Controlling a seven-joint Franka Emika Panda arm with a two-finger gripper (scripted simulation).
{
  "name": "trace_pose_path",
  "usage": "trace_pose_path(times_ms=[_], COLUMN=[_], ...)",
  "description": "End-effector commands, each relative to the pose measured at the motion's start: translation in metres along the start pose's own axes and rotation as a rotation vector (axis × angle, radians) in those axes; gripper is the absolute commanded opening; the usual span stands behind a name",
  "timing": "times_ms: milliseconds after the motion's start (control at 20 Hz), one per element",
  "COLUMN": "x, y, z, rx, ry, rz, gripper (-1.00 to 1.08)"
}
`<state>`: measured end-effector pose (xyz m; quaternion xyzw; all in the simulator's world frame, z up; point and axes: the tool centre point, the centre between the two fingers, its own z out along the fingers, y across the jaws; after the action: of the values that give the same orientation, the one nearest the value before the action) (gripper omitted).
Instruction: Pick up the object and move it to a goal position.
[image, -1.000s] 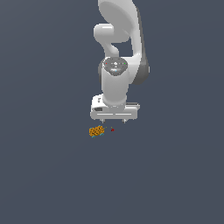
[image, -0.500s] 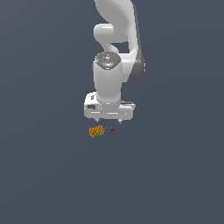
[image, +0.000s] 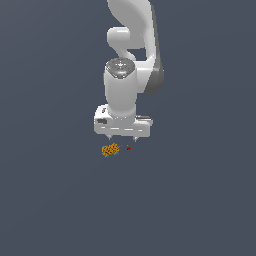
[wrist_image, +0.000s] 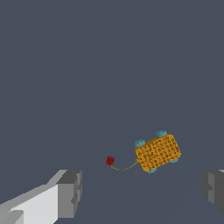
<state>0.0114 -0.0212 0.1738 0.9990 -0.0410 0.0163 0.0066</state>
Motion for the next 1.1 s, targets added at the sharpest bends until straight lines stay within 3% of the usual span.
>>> trace_pose_path(times_ms=[0, 450, 1050], x=[-0.001, -0.006, -0.018], y=[0.001, 0.005, 0.017], z=[0.002, 0.019, 0.055], rx=[0.001, 0.009, 0.014], ry=[-0.001, -0.009, -0.026], rz=[0.023, 0.190, 0.555], gripper=[1.00, 1.00, 1.00])
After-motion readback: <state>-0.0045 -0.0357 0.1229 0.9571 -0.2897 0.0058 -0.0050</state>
